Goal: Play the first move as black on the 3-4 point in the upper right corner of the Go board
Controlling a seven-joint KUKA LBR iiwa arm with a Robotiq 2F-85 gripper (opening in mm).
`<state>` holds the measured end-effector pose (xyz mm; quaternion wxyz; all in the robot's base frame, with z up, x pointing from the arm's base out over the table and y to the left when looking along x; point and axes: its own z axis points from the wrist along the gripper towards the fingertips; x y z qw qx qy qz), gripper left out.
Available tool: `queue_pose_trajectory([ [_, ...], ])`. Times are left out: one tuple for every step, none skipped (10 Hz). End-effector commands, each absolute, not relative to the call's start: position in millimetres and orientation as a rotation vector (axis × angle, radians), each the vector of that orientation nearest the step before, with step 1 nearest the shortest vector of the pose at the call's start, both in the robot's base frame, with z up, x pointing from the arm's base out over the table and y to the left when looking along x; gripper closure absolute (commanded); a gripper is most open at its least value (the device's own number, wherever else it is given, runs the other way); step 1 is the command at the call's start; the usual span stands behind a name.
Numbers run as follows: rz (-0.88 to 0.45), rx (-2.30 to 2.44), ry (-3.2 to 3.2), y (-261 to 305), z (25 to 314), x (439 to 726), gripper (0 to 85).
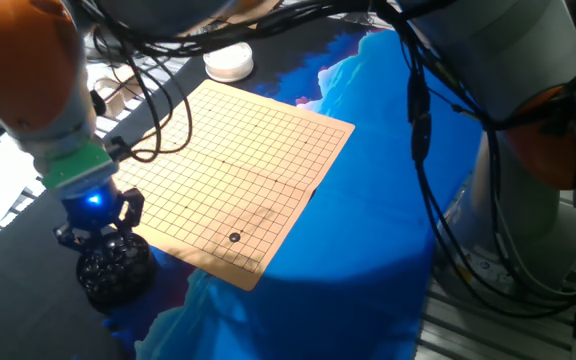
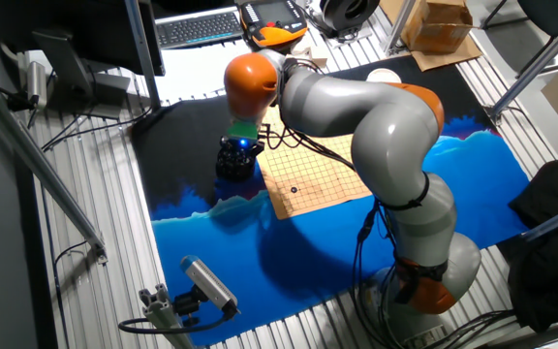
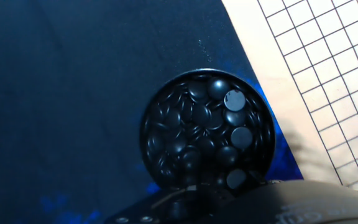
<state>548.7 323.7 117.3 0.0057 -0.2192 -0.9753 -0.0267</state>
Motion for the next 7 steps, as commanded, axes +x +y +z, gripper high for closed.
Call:
queue_pose_trajectory([
  [-0.084,-0.692,-3.06,324,113,550,51.0],
  [-0.085,-0.699,-3.072,324,107,551,51.0],
  [-0.09,-0.705,-3.076,325,104,552,51.0],
  [-0.092,-0.706,-3.086,324,101,553,51.0],
  [-0.065,-0.709,-3.1,322,97,554,51.0],
  [-0.062,-0.713,-3.106,321,94,555,51.0],
  [-0.069,-0.718,-3.108,321,92,555,51.0],
])
